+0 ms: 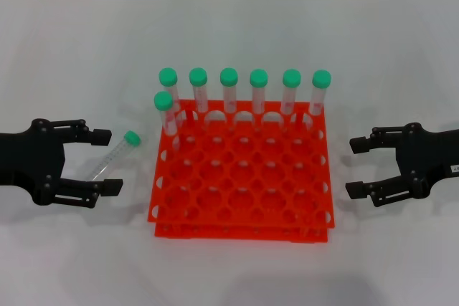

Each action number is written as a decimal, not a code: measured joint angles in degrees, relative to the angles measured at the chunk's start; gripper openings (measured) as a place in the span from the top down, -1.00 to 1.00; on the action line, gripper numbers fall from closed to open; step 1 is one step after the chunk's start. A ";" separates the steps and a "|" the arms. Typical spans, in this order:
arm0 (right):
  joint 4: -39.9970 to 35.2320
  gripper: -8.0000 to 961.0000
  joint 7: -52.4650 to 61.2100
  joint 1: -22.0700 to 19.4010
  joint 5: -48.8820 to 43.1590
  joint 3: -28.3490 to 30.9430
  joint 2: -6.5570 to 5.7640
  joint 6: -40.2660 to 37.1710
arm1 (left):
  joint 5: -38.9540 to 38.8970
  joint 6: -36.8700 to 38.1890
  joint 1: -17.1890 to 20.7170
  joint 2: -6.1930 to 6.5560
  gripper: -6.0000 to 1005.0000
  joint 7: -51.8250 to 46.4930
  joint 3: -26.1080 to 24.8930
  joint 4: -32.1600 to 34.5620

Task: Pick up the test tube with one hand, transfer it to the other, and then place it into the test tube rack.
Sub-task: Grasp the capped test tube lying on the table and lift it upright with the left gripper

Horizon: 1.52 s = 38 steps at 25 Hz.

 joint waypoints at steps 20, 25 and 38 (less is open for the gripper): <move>0.00 -0.82 -1.18 0.07 0.00 0.45 0.09 0.10 | -0.13 -0.37 0.11 -1.08 -0.71 -5.19 -0.06 2.15; -0.04 -0.82 -1.19 0.10 0.00 0.47 0.08 0.26 | 0.59 0.03 1.16 -2.36 -0.71 -17.12 -0.03 11.20; -0.09 -0.82 -1.28 0.14 0.00 0.44 -0.11 2.32 | 16.61 4.22 -0.96 -2.02 -0.71 -37.08 0.19 25.96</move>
